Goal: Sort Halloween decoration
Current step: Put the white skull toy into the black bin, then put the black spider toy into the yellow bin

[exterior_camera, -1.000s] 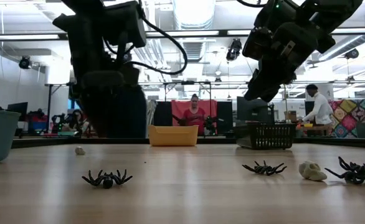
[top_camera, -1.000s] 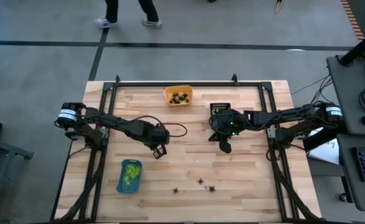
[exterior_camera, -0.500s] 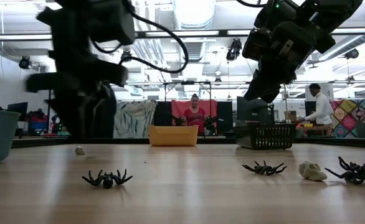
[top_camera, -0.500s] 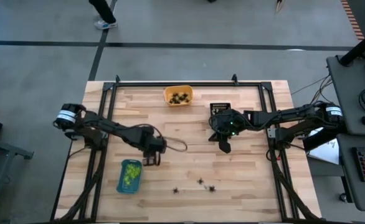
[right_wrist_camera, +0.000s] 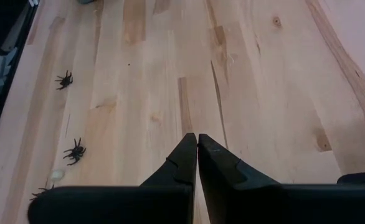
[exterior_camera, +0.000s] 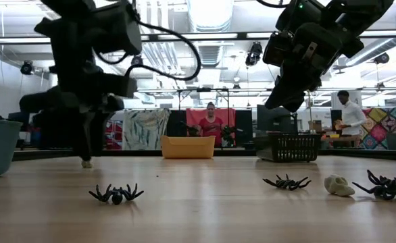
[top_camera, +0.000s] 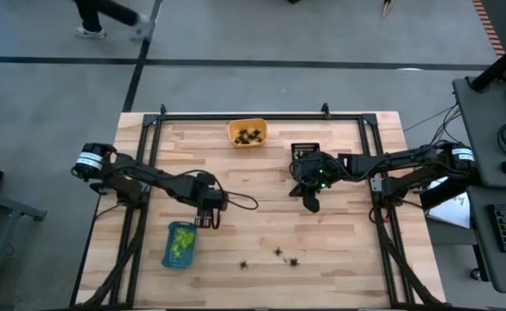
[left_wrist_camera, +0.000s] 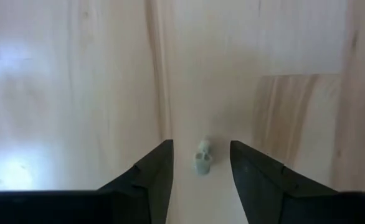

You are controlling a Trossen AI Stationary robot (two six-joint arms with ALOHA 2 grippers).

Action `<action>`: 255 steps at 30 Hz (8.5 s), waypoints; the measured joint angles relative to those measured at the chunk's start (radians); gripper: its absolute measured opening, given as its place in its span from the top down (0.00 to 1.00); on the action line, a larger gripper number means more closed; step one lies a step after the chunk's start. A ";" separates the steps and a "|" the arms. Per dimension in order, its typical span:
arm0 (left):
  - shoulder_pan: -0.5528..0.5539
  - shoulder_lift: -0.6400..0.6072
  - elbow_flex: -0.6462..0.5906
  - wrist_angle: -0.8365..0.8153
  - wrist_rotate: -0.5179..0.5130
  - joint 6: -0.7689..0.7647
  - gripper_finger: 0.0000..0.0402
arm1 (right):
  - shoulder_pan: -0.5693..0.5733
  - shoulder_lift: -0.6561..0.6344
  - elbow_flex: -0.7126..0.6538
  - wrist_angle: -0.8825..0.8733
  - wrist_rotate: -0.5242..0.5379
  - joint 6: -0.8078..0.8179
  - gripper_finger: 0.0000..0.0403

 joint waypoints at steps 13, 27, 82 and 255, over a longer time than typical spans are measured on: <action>-0.001 -0.006 -0.105 0.110 0.009 -0.052 0.71 | 0.000 0.000 0.000 0.014 0.000 0.013 0.98; -0.002 -0.005 -0.106 0.140 0.007 -0.103 0.97 | 0.000 -0.004 0.000 0.014 -0.005 0.011 0.98; 0.049 0.033 0.004 1.127 -0.006 0.266 1.00 | 0.590 -0.266 0.000 0.103 0.365 -0.035 0.98; -0.445 -0.192 0.000 0.663 -0.632 0.004 0.81 | 0.671 0.686 0.747 -0.755 0.365 0.148 0.98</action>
